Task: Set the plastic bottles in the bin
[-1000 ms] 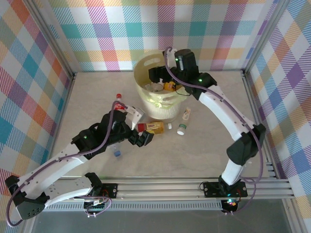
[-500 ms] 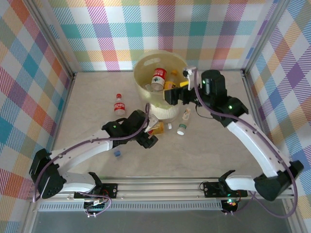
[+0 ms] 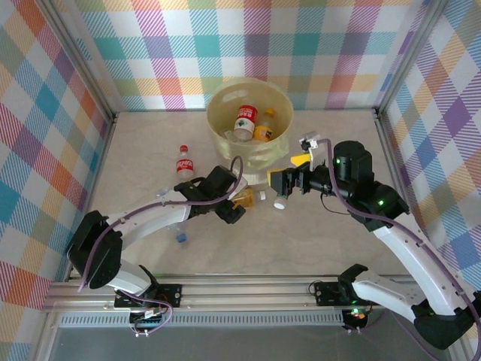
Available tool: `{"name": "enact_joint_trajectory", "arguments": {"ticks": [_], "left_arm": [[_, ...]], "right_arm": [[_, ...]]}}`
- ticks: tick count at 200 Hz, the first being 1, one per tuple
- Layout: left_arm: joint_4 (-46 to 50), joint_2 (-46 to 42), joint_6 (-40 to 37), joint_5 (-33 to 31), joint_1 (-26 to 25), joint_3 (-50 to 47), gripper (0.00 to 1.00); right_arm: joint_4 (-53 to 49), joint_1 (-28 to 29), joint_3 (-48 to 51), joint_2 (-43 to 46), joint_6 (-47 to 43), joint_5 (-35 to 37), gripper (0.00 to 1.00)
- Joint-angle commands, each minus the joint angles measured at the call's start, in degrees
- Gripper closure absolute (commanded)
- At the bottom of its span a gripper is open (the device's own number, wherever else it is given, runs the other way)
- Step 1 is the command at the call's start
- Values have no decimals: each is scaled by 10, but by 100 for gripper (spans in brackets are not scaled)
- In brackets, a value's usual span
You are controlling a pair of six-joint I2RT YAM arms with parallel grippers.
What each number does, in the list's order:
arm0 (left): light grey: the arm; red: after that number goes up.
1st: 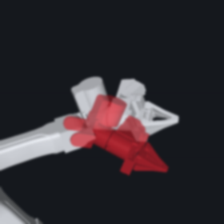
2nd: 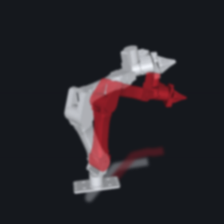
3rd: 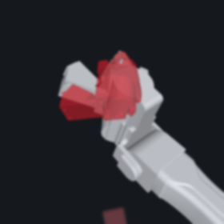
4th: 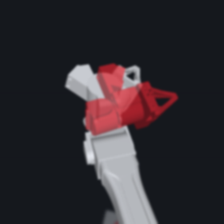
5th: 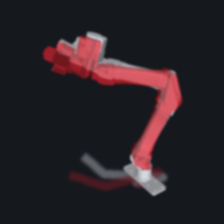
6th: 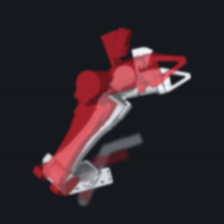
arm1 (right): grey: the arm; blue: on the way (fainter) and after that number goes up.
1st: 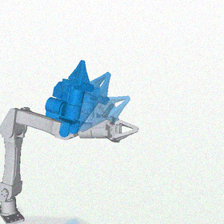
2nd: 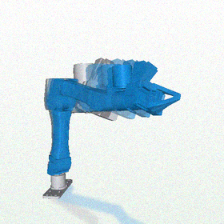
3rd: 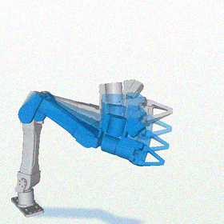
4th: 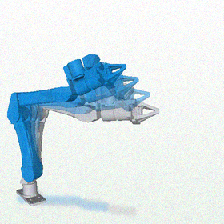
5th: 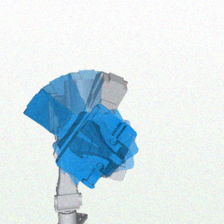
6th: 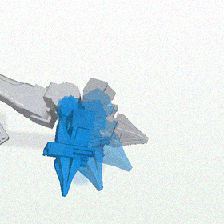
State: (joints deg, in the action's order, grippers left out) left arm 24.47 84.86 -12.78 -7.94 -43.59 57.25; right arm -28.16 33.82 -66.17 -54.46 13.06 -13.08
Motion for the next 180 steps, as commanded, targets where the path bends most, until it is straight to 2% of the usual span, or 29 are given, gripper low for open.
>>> {"name": "enact_joint_trajectory", "arguments": {"ticks": [1,98,142,180], "left_arm": [[-21,20,-21,17,11,5,0],[-72,122,-43,-35,25,18,0],[-66,128,-38,-48,25,19,0],[-40,120,-9,3,18,25,0]], "right_arm": [[-7,-1,14,15,9,-31,0],[-33,-1,33,36,8,-28,0],[-37,-1,35,43,11,-26,0],[-42,-1,38,50,12,-24,0]]}}
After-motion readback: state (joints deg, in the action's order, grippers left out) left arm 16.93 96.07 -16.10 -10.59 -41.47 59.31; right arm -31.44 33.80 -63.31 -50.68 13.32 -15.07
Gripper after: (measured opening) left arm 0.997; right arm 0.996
